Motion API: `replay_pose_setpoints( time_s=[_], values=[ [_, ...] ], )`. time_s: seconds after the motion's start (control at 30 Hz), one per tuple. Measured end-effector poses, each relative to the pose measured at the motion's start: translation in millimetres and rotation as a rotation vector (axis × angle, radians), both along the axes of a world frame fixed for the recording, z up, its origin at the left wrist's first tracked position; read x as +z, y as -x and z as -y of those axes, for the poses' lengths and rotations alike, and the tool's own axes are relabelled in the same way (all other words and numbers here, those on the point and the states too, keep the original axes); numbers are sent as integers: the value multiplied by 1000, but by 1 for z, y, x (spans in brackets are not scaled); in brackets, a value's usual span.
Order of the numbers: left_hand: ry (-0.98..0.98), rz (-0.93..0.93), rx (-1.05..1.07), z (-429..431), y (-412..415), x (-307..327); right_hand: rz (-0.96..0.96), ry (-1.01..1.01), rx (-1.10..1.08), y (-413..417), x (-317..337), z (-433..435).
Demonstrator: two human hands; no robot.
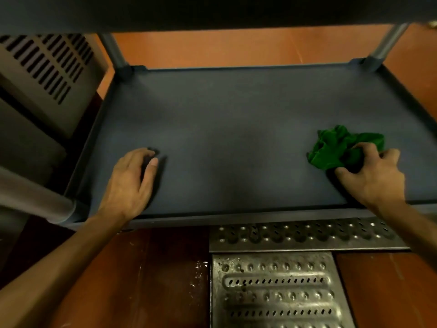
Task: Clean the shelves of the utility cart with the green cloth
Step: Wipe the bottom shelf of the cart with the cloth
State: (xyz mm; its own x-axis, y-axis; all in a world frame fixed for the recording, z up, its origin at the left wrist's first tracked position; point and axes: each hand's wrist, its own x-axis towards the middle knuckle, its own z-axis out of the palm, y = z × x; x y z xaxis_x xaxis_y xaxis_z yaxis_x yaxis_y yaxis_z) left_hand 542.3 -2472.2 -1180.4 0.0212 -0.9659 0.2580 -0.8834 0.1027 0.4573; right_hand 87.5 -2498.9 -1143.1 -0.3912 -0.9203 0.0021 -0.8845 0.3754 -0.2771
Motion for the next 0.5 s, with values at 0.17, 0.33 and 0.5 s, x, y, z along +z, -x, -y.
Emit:
replay_pose_setpoints(
  time_s=[0.17, 0.33, 0.5],
  values=[
    [-20, -14, 19, 0, 0, 0, 11, 41, 57, -38, -5, 3],
    [-20, -20, 17, -1, 1, 0, 49, 65, 133, -81, -10, 8],
    [-19, -19, 13, -3, 2, 3, 69, 74, 260, -128, -12, 12]
  ],
)
